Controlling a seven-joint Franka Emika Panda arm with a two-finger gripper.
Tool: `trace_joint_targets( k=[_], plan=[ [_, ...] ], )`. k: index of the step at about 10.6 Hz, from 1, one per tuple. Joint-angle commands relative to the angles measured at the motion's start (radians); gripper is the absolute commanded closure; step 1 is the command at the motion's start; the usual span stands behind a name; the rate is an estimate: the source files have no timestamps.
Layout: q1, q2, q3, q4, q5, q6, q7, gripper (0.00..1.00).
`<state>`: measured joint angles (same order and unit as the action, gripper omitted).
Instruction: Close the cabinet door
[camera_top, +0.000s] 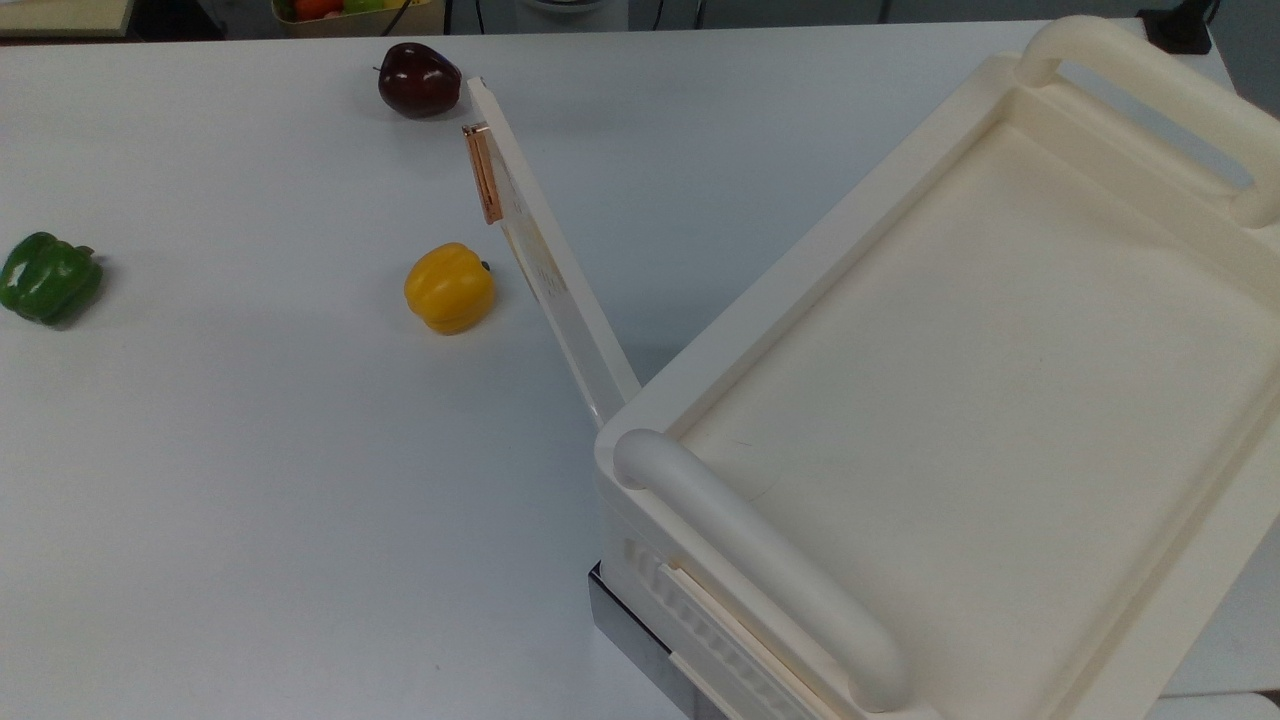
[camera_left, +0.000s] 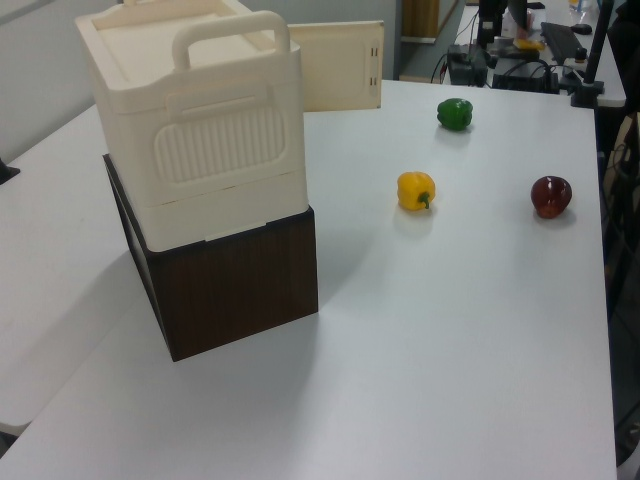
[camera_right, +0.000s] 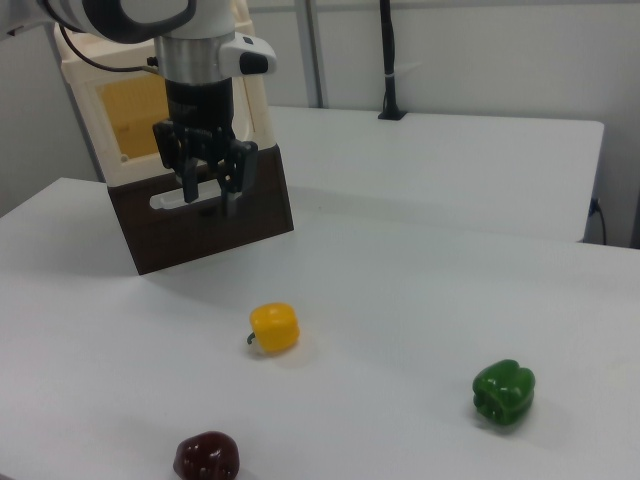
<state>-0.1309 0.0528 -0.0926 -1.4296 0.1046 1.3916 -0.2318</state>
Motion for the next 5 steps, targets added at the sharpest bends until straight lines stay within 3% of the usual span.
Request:
trace_joint_targets(
  k=[1,5],
  plan=[
    [-0.012,-0.021,-0.007,-0.014,0.038,-0.014,-0.044,1.00],
    [-0.004,-0.019,-0.007,-0.017,0.043,-0.005,-0.043,1.00]
  ],
)
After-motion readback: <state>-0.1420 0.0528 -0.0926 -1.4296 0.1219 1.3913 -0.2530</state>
